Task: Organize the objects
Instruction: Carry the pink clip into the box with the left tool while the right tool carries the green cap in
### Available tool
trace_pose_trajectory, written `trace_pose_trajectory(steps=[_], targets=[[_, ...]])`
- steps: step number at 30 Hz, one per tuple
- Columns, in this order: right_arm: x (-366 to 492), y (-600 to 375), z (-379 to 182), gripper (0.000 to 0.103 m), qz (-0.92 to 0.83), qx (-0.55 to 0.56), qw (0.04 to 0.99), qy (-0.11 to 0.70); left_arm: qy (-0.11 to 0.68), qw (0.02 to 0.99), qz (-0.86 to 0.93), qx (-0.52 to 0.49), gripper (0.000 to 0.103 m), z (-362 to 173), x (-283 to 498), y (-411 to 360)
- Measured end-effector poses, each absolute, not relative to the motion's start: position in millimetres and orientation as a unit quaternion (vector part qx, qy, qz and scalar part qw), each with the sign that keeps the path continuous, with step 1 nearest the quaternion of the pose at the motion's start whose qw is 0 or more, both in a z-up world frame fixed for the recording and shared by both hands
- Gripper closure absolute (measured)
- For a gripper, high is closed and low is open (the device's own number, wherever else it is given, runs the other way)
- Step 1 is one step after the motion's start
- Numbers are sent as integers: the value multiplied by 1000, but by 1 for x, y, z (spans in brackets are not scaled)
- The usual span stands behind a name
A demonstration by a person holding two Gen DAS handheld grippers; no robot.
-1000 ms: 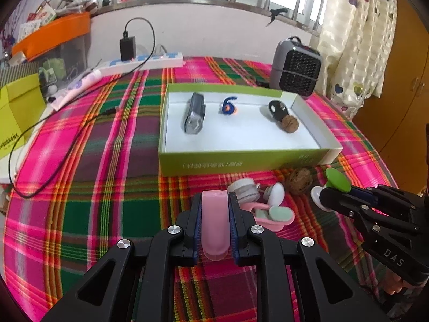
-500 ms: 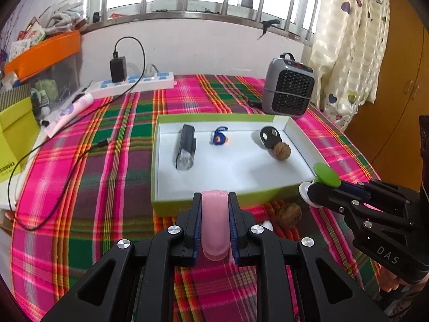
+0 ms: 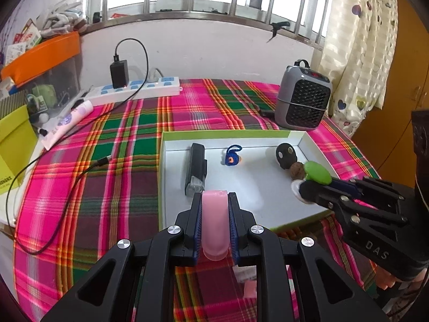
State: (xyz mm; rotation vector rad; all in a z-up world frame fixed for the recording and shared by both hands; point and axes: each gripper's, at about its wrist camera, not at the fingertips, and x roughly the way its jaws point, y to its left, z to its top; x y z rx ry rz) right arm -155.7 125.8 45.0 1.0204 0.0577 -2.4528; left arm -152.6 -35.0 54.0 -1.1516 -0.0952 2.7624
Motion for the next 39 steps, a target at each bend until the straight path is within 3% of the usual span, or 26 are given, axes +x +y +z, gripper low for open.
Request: trace_pose_trajectory(steps=[14,39], targets=[[-212,115,26,85,-881,403,245,32,-26,82,907,-413,87,33,-188,-25],[-238,98,12,85,-874,412,248,63,-7,65,901,-428,87,17,-214,-26]])
